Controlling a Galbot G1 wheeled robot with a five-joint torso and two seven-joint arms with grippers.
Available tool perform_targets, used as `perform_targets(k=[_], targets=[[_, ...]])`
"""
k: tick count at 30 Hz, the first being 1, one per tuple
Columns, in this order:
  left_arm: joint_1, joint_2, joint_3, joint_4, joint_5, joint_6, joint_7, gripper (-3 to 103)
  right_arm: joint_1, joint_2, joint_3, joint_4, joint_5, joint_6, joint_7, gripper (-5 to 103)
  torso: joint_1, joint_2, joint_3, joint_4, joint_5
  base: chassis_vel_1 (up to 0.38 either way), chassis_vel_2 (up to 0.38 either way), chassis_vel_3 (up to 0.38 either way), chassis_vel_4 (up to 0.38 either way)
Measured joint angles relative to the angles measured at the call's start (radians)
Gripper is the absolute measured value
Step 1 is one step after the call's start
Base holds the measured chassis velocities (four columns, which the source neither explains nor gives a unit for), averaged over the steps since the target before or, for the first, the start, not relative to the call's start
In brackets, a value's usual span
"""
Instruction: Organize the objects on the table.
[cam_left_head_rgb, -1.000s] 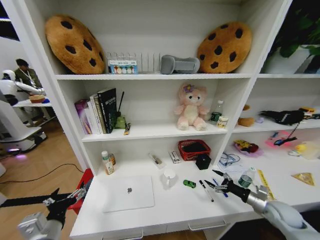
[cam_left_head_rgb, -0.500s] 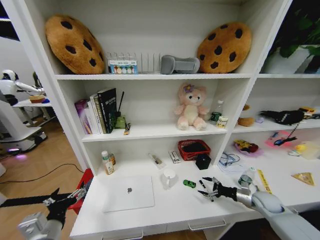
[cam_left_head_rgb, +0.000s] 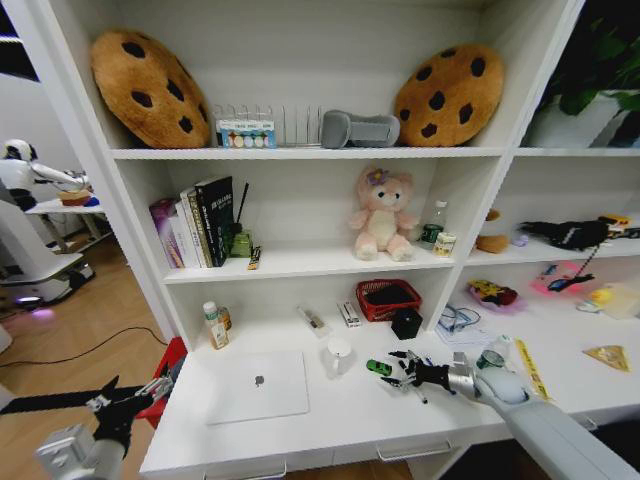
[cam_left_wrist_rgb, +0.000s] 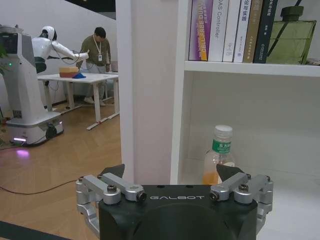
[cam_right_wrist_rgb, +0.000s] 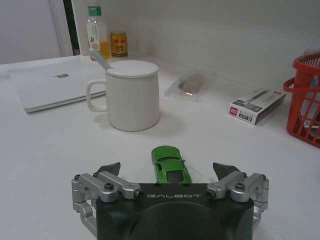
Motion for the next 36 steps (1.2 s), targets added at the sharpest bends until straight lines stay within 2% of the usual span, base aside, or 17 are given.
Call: perform_targets(k=[6,11,12,16,17,19,20,21,23,24,25,28,36], targets=[[0.0,0.0,0.0,0.0,0.0,0.0,0.0,100,0.003,0.013,-0.002,-0.011,-0.017,-0.013,0.004,101,0.0,0.0,0.0,0.0002,0.0,0.0,0.0,0.0,0.0],[0.0,0.0,0.0,0.0,0.0,0.0,0.0,100,0.003,0.01,-0.002,-0.025,-0.024,-0.008,0.01,82,0.0,0.0,0.0,0.0001,0.0,0.0,0.0,0.0,0.0],[0.0,0.0,0.0,0.0,0.0,0.0,0.0,100,0.003,0.01,-0.002,-0.025,-0.024,-0.008,0.01,82,0.0,0.0,0.0,0.0001,0.0,0.0,0.0,0.0,0.0],[0.0,0.0,0.0,0.0,0.0,0.0,0.0,100,0.01,0.013,-0.006,-0.037,-0.034,-0.003,0.007,68,0.0,0.0,0.0,0.0,0.0001,0.0,0.0,0.0,0.0],[0.0,0.0,0.0,0.0,0.0,0.0,0.0,100,0.01,0.013,-0.006,-0.037,-0.034,-0.003,0.007,68,0.0,0.0,0.0,0.0,0.0001,0.0,0.0,0.0,0.0],[0.0,0.0,0.0,0.0,0.0,0.0,0.0,100,0.021,0.015,-0.016,-0.049,-0.034,0.008,0.003,57,0.0,0.0,0.0,0.0001,-0.0002,0.0,0.0,0.0,0.0],[0.0,0.0,0.0,0.0,0.0,0.0,0.0,100,0.021,0.015,-0.016,-0.049,-0.034,0.008,0.003,57,0.0,0.0,0.0,0.0001,-0.0002,0.0,0.0,0.0,0.0],[0.0,0.0,0.0,0.0,0.0,0.0,0.0,100,0.026,0.021,-0.022,-0.056,-0.032,0.011,0.006,52,0.0,0.0,0.0,0.0,-0.0003,0.0,0.0,0.0,0.0],[0.0,0.0,0.0,0.0,0.0,0.0,0.0,100,0.035,0.036,-0.043,-0.071,-0.027,0.052,0.048,41,0.0,0.0,0.0,0.0,-0.0004,0.0,0.0,0.0,0.0],[0.0,0.0,0.0,0.0,0.0,0.0,0.0,100,0.035,0.036,-0.043,-0.071,-0.027,0.052,0.048,41,0.0,0.0,0.0,0.0,-0.0004,0.0,0.0,0.0,0.0],[0.0,0.0,0.0,0.0,0.0,0.0,0.0,100,0.038,0.043,-0.051,-0.076,-0.021,0.063,0.071,37,0.0,0.0,0.0,-0.0001,-0.0001,0.0,0.0,0.0,0.0],[0.0,0.0,0.0,0.0,0.0,0.0,0.0,100,0.041,0.046,-0.061,-0.077,-0.013,0.065,0.088,36,0.0,0.0,0.0,-0.0001,-0.0003,0.0,0.0,0.0,0.0],[0.0,0.0,0.0,0.0,0.0,0.0,0.0,100,0.04,0.027,-0.06,-0.051,0.002,0.047,0.073,36,0.0,0.0,0.0,0.0003,0.001,0.0,0.0,0.0,0.0]])
